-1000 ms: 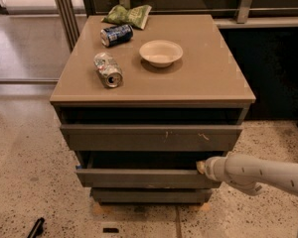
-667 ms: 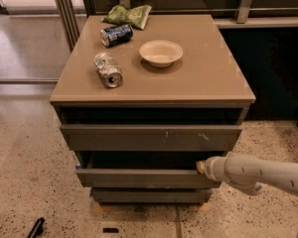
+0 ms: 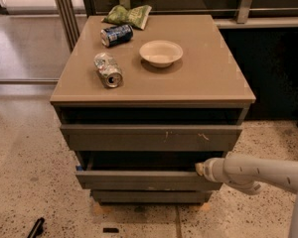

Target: Open middle drawer

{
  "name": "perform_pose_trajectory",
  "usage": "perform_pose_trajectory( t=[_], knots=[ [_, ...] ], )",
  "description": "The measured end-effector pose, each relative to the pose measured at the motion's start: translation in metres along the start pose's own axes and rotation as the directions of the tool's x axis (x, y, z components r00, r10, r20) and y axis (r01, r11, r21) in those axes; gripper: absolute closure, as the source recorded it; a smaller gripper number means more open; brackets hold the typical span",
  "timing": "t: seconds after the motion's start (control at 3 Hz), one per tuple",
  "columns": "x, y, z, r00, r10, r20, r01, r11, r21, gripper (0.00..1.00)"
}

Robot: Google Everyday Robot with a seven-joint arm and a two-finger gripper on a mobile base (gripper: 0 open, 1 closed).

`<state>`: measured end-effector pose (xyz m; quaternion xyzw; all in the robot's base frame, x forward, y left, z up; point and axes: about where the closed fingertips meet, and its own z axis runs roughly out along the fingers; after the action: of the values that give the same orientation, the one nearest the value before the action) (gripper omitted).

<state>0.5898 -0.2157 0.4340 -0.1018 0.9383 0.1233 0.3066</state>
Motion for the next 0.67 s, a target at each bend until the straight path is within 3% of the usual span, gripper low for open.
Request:
perform_pose_trajectory(
  t=[0.33,0.67],
  knots=[
    [0.0167,0.0061,-0.0004,0.999,0.028,-0.027,-0.029,0.9994,-0.018,1.0],
    [0.0152,0.0067,-0.0027,0.999,0.028,-0.027,-0.029,0.9994,-0.018,1.0]
  ],
)
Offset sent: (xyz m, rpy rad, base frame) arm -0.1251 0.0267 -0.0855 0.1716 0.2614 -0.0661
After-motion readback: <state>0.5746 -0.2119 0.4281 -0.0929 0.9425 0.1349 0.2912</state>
